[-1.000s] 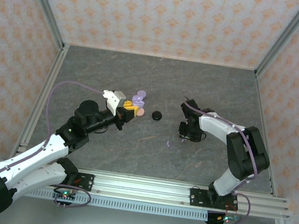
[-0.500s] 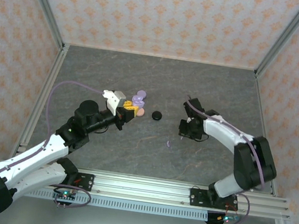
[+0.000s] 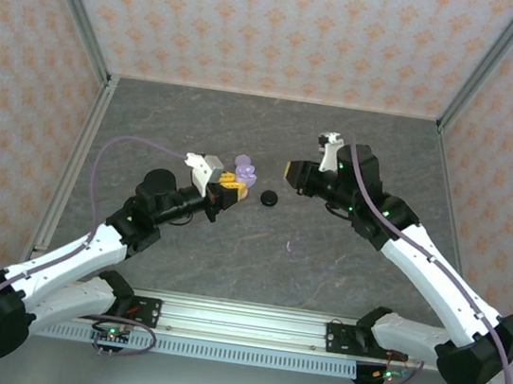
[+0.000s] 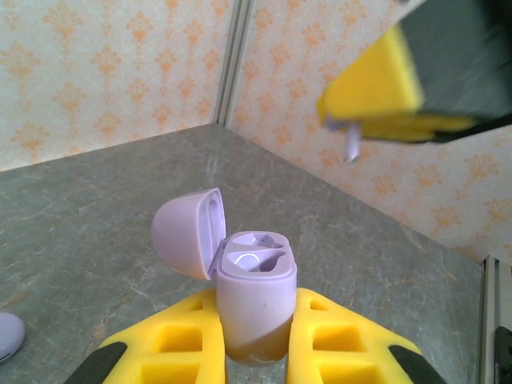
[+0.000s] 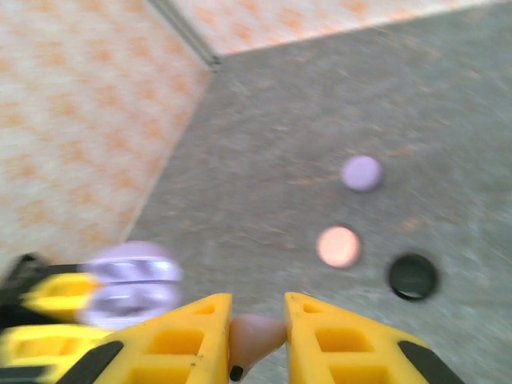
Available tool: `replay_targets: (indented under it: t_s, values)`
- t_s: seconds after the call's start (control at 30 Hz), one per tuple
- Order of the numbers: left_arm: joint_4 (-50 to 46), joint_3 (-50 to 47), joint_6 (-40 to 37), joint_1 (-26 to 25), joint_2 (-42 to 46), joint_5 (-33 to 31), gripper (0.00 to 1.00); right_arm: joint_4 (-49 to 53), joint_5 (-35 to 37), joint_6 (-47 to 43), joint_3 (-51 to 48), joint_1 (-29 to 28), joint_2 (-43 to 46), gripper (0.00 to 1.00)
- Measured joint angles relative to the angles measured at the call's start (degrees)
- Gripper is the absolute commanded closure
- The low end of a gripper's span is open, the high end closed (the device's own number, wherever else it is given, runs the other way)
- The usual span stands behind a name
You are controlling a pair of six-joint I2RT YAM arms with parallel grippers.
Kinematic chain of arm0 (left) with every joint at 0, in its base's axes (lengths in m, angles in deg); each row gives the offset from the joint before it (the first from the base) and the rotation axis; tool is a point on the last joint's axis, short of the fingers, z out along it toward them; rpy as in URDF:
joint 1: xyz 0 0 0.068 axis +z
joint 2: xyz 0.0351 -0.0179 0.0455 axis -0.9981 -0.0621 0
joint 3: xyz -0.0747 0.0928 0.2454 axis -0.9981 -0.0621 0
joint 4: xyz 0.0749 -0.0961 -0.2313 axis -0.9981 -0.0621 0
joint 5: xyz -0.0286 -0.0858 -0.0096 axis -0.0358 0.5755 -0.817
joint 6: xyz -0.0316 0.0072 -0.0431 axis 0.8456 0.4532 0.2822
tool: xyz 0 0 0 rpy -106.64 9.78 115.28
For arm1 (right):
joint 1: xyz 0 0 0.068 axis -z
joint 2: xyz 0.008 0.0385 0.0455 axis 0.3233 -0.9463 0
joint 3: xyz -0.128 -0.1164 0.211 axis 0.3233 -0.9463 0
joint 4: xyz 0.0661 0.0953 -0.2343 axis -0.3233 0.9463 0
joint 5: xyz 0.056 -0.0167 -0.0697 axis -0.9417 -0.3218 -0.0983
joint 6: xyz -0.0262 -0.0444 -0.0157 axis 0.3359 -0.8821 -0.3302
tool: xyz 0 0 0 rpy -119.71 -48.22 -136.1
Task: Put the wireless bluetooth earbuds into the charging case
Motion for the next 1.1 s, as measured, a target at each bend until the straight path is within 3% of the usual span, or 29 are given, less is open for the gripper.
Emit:
replay_targets:
  t_s: [0.4,1.1]
  values:
    - [1.07,0.44,-0.04,-1.11,-1.57,1.88,0.98,-1.92,6.54,-1.53,5.05,-8.9,-6.8,0.78]
    - [1.05,0.44,-0.07,-1.11,-1.57,1.88,0.98,0.96,8.31,-2.16,5.51,-9.73,-9.84,0.78]
